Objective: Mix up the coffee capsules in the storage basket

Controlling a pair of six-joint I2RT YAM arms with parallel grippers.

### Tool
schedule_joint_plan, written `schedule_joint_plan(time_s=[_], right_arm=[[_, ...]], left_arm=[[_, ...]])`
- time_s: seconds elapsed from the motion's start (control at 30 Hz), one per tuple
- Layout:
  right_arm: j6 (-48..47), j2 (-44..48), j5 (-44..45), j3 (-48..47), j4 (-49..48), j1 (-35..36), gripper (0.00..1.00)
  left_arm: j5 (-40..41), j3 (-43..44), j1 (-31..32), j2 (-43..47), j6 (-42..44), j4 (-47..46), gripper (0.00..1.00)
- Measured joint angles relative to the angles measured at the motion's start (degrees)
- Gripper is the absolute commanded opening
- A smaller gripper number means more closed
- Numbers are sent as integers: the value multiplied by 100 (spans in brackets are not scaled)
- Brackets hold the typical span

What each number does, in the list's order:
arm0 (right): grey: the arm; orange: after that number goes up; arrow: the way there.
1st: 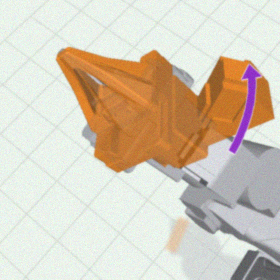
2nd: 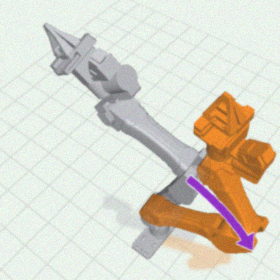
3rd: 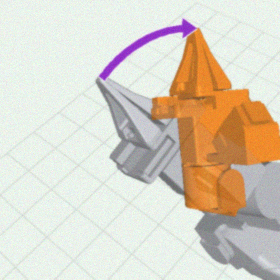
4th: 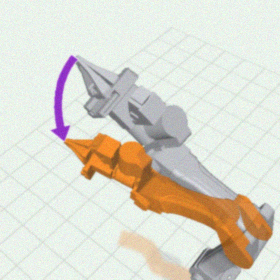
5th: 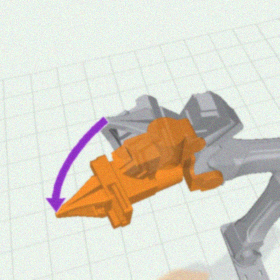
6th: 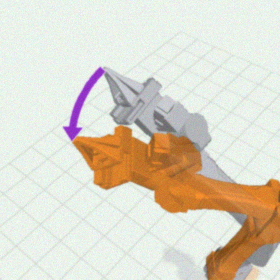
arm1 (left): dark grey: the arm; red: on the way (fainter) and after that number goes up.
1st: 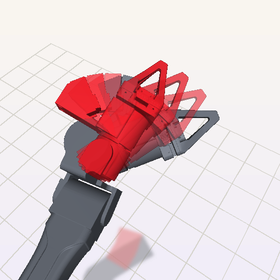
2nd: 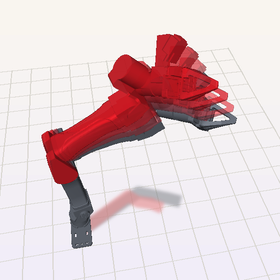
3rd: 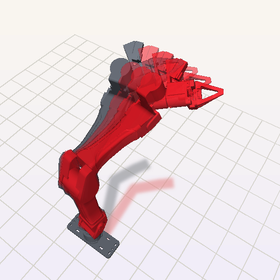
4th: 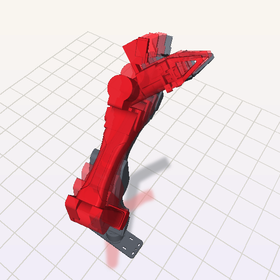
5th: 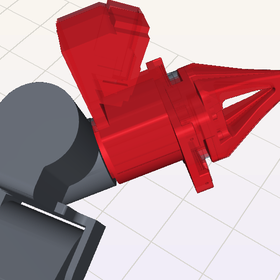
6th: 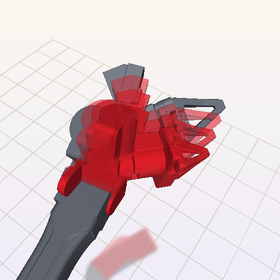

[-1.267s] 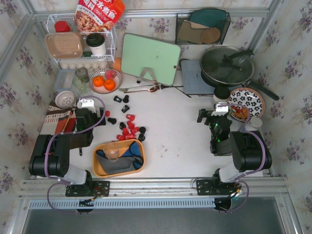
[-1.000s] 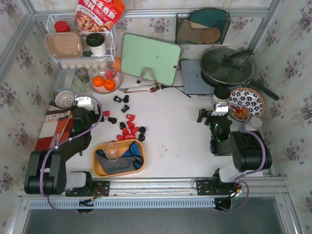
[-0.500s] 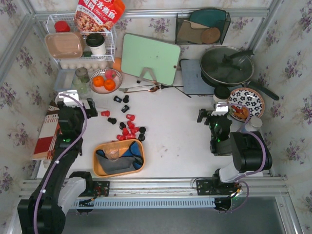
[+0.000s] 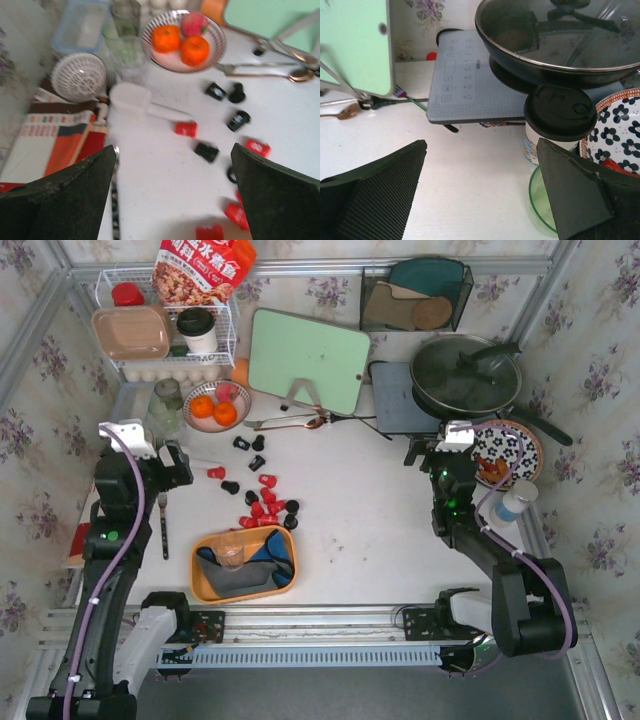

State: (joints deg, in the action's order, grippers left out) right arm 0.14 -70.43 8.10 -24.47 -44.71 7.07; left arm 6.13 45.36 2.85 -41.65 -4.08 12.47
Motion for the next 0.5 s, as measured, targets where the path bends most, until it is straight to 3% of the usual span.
schedule_joint_plan(time_s=[0.2,0.5], right_arm=[[299,446,39,-201,645,22,100],[398,968,210,-409,1268,304,100]], left_arm=[[-614,616,-2,-199,-675,1617,100],[-1064,208,94,-210,-1464,2697,99]])
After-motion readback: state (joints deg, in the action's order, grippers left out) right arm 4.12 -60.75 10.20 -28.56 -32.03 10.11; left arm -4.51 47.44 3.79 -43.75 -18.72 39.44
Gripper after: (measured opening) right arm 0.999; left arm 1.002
